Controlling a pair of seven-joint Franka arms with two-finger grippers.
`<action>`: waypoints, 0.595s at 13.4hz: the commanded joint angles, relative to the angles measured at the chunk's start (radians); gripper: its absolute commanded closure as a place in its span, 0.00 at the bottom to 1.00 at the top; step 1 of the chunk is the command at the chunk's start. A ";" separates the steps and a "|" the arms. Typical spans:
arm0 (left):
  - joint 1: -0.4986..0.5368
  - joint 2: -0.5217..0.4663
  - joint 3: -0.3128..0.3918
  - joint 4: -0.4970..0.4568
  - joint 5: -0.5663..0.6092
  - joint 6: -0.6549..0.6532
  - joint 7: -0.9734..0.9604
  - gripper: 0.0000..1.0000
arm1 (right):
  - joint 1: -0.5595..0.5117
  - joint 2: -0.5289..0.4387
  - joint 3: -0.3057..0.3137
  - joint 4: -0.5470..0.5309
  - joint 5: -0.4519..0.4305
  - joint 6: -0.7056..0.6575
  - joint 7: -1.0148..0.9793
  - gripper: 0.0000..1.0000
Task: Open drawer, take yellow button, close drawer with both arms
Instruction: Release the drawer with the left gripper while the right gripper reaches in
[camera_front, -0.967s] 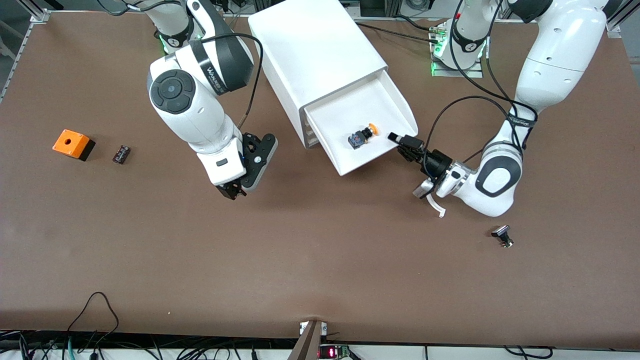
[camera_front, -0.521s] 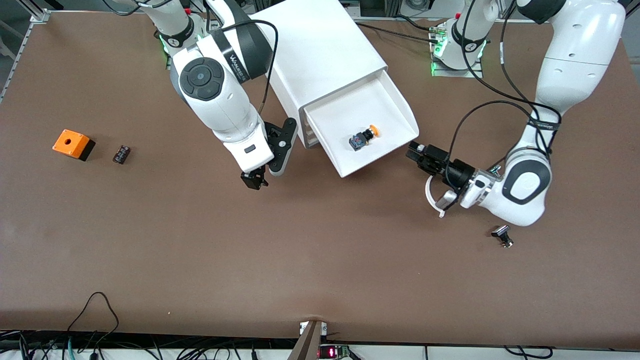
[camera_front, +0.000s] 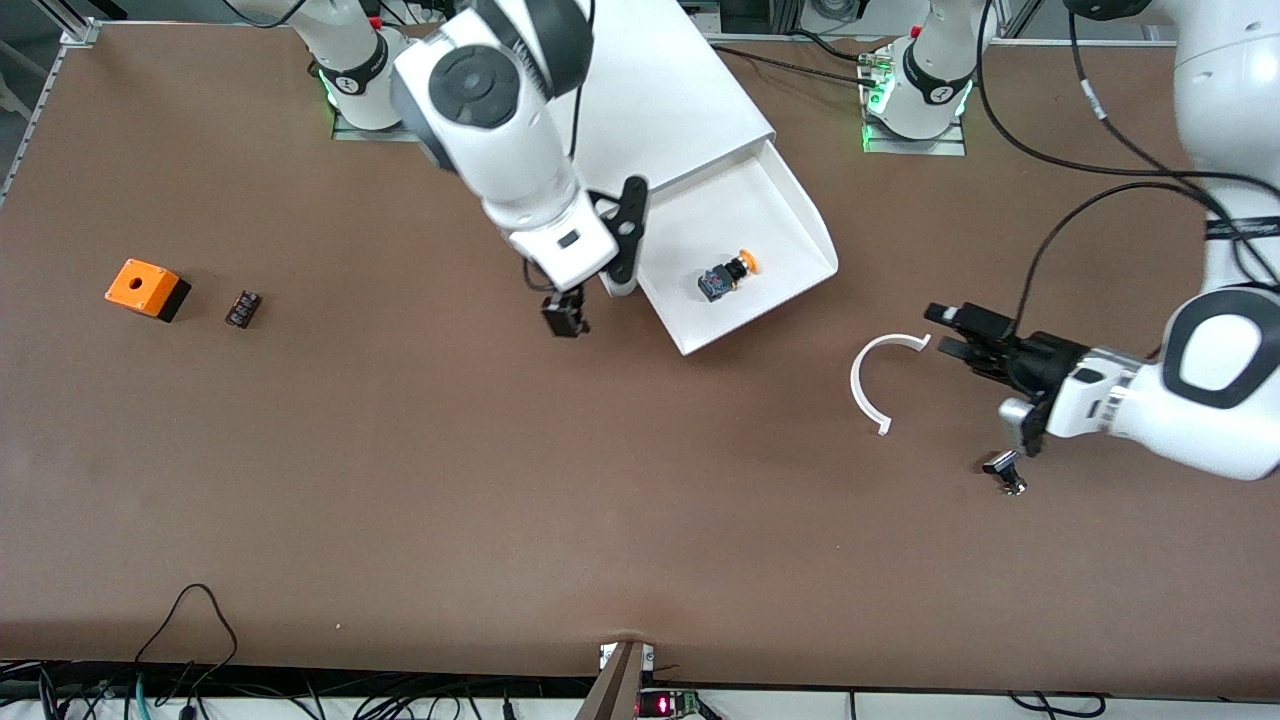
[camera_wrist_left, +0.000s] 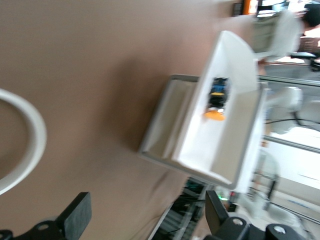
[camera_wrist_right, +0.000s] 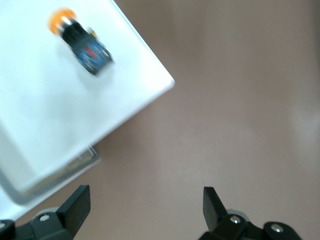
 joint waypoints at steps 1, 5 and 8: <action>0.012 -0.068 -0.006 0.029 0.167 -0.009 -0.014 0.00 | 0.007 0.056 0.017 0.088 -0.004 -0.019 -0.009 0.00; 0.006 -0.200 -0.023 0.028 0.455 0.064 -0.014 0.00 | 0.044 0.141 0.024 0.165 -0.013 -0.021 -0.010 0.00; -0.026 -0.259 -0.026 0.017 0.592 0.150 -0.047 0.00 | 0.102 0.191 0.024 0.216 -0.014 -0.027 -0.009 0.00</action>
